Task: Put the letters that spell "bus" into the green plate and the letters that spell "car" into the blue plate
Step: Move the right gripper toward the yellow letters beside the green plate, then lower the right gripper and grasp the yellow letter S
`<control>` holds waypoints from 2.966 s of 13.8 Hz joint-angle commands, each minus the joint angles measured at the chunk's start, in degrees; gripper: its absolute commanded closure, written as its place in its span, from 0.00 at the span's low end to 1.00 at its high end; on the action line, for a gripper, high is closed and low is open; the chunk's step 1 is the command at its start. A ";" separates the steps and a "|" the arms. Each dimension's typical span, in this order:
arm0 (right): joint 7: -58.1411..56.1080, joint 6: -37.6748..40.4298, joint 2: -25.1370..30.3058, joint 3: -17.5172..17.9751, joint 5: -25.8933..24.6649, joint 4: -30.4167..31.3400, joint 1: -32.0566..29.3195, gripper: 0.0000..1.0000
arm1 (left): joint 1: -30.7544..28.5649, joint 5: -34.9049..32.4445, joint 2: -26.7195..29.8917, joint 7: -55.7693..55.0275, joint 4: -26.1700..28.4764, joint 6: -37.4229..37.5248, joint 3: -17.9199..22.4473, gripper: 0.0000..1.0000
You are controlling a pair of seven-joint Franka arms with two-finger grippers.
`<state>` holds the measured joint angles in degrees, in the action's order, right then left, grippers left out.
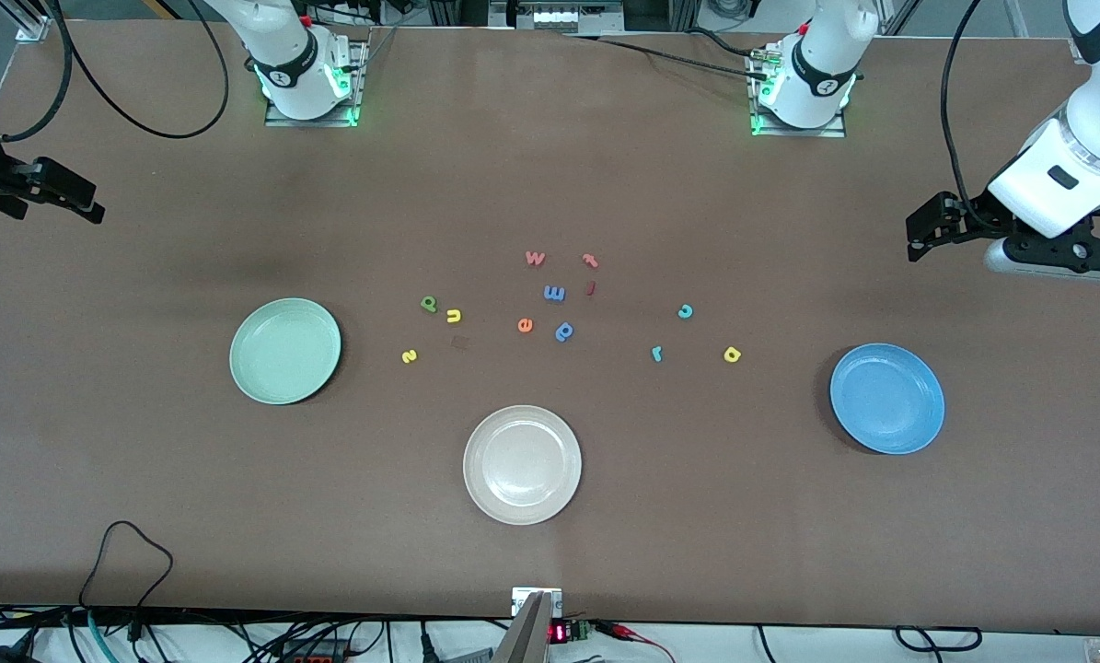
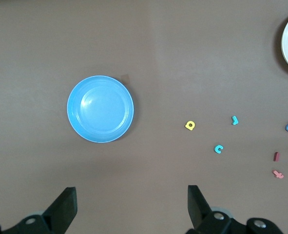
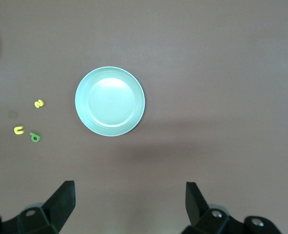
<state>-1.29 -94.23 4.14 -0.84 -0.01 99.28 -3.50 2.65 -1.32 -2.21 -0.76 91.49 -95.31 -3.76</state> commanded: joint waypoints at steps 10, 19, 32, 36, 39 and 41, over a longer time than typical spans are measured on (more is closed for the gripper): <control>0.32 -7.36 -11.59 0.14 0.10 -0.41 5.24 0.00 | 0.43 -1.23 -0.87 0.32 -1.76 0.83 0.07 0.00; 17.55 -22.04 -29.78 0.14 -0.60 -0.41 25.11 0.00 | 0.43 -1.23 -0.87 0.32 -1.76 0.83 0.07 0.00; 21.94 -35.05 -44.47 -0.04 0.01 -4.10 29.25 0.34 | 0.34 -1.23 -0.87 0.41 -1.76 0.83 0.07 0.00; 21.15 -36.29 -45.80 -0.04 -0.61 -4.10 29.43 0.40 | 0.60 -1.49 -0.78 0.06 -1.85 0.92 -1.34 0.00; 20.97 -36.38 -46.06 -0.04 -0.69 -4.10 29.51 0.53 | 0.52 -1.49 -0.87 0.23 -1.76 0.92 -1.34 0.00; 20.97 -36.38 -46.06 -0.04 -0.69 -4.10 29.51 0.58 | 0.60 -1.49 -0.78 0.41 -1.76 1.09 -1.25 0.00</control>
<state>19.86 -130.46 -41.02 -0.74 -0.08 95.97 25.83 3.28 -1.42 -2.30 -0.81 91.41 -95.31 -4.78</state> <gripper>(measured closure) 0.573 0.000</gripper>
